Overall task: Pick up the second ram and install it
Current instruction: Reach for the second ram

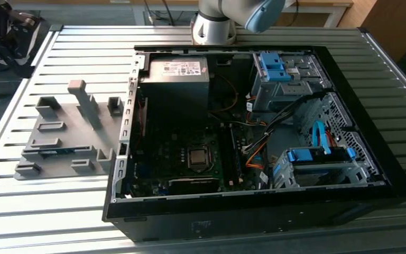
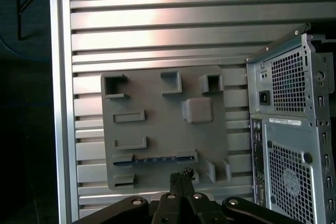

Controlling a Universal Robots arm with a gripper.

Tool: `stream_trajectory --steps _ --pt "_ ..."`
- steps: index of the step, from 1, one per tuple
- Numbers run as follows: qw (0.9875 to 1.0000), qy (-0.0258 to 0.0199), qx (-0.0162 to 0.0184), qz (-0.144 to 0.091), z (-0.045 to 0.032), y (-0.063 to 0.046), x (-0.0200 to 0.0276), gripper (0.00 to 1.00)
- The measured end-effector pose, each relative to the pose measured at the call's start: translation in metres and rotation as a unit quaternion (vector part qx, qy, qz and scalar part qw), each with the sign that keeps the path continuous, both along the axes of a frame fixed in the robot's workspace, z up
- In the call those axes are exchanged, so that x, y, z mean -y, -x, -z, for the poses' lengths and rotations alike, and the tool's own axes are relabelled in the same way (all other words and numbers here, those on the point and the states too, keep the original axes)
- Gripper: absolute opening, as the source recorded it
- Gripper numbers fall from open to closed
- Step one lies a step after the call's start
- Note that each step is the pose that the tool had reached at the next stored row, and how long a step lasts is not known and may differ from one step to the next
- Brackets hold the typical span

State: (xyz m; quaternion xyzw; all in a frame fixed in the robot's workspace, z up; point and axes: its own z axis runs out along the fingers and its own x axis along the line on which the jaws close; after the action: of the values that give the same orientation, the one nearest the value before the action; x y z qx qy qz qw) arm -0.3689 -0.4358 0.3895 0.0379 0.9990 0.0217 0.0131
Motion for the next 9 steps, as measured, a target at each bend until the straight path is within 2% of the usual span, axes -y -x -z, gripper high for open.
stream_trajectory --steps 9 --pt "1.0 0.0 0.0 0.0 0.0 0.016 0.0033 0.11"
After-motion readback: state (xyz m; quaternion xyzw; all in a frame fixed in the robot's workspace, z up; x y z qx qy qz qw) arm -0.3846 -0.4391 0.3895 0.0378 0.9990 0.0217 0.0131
